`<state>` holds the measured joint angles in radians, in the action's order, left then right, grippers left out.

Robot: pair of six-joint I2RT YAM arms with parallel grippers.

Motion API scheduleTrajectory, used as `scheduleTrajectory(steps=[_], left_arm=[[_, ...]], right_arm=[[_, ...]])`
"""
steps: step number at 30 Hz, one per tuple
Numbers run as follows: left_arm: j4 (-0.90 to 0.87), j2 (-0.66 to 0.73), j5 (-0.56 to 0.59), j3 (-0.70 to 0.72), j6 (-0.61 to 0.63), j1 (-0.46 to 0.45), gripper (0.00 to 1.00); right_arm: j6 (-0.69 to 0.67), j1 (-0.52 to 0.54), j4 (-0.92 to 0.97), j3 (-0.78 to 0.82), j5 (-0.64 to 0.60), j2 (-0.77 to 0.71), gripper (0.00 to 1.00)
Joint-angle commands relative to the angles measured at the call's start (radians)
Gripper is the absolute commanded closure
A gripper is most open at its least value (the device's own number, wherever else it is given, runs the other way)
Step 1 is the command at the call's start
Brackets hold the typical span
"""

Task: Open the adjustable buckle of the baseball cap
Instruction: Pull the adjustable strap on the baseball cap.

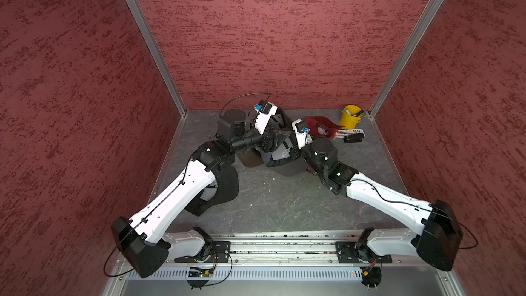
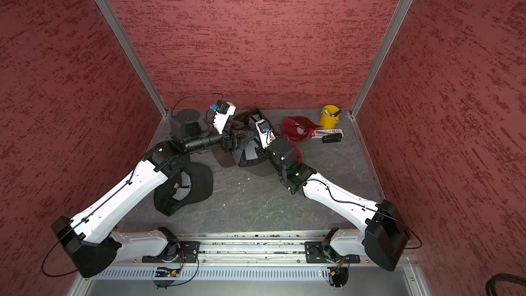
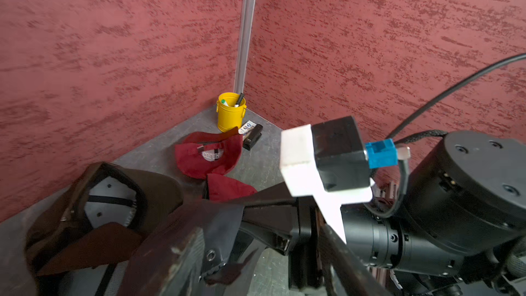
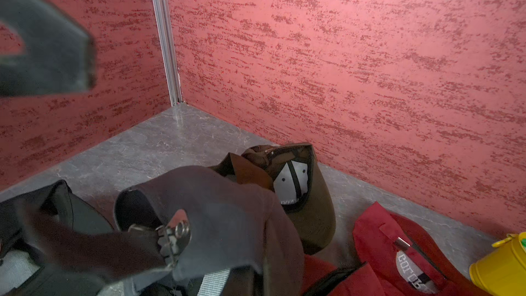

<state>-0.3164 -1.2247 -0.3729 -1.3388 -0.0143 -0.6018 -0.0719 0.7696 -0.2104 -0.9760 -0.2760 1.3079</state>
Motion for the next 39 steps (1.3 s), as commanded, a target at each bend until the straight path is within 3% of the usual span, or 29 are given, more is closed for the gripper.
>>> scheduleTrajectory(steps=[1, 6, 9, 16, 26, 39], left_arm=[[-0.031, 0.073, 0.062, 0.004, 0.019, 0.025, 0.33], [-0.056, 0.149, 0.049, 0.089, -0.013, 0.088, 0.34], [-0.067, 0.169, 0.027, 0.139, -0.012, 0.105, 0.39], [-0.025, 0.119, -0.041, 0.193, 0.0, 0.068, 0.47], [0.039, 0.008, -0.032, 0.188, 0.048, 0.039, 0.42], [0.107, -0.061, 0.088, 0.199, 0.085, 0.014, 0.37]], right_arm=[[0.052, -0.014, 0.045, -0.056, 0.029, 0.008, 0.97], [0.087, -0.031, 0.081, -0.094, 0.063, 0.02, 0.97], [0.107, -0.041, 0.106, -0.121, 0.086, 0.026, 0.97], [0.126, -0.046, 0.153, -0.179, 0.128, 0.044, 0.96], [0.145, -0.047, 0.188, -0.205, 0.158, 0.035, 0.95], [0.149, -0.048, 0.183, -0.19, 0.2, 0.007, 0.95]])
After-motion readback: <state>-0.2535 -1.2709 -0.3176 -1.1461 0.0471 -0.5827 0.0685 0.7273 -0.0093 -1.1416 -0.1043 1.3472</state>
